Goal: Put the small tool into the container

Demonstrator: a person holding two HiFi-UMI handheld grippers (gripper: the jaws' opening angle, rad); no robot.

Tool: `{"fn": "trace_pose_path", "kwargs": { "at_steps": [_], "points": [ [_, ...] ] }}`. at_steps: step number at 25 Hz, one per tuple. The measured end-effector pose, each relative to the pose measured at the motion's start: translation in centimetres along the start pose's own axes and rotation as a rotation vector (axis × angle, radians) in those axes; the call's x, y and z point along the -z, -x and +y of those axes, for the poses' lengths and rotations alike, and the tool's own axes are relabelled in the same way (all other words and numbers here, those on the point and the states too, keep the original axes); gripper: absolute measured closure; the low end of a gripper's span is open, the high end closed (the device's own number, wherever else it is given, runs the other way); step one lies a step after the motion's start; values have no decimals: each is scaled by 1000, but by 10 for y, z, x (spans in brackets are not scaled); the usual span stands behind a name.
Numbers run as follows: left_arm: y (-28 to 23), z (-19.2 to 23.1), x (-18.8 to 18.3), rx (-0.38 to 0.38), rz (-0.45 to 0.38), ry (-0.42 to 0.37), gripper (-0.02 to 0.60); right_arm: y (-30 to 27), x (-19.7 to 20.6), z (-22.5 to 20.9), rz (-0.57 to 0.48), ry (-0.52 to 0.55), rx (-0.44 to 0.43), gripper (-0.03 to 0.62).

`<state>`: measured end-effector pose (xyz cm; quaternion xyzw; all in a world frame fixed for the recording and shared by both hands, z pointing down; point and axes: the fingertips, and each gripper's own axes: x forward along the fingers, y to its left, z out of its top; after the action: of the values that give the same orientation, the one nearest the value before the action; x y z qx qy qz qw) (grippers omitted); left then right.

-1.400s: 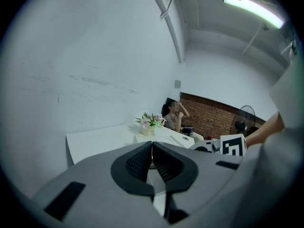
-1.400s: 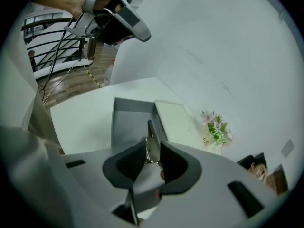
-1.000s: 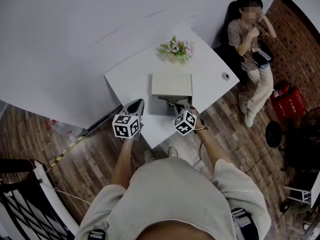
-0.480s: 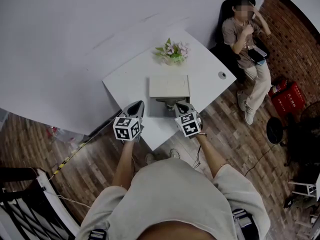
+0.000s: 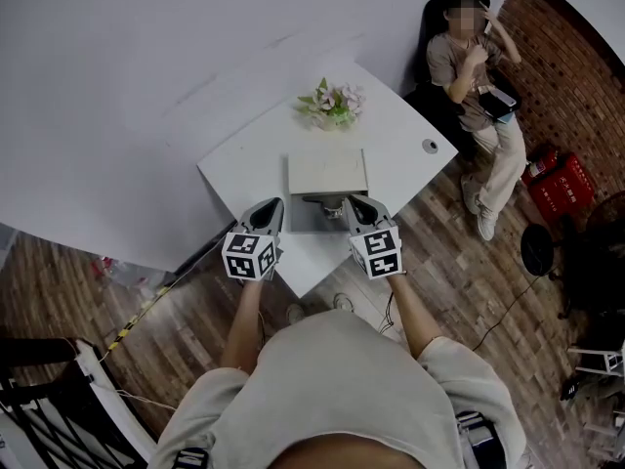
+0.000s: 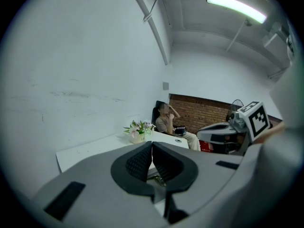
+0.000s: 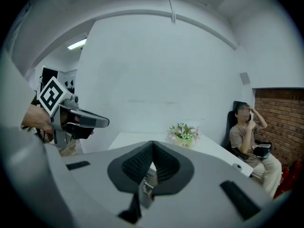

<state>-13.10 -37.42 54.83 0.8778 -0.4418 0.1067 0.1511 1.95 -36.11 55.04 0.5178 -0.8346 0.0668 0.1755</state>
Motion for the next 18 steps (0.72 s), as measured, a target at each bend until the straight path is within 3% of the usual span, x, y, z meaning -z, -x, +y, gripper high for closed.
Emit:
{"fn": "trace_pose_path", "kwargs": {
  "at_steps": [11,18],
  "points": [
    [11,-7,-10,1,-26,-13,571,28,-23,-8,-88,-20,59,595],
    [13,-8,-5,-5,-19,-4,571,30,-14,-10,-79,-58,70,595]
  ]
}}
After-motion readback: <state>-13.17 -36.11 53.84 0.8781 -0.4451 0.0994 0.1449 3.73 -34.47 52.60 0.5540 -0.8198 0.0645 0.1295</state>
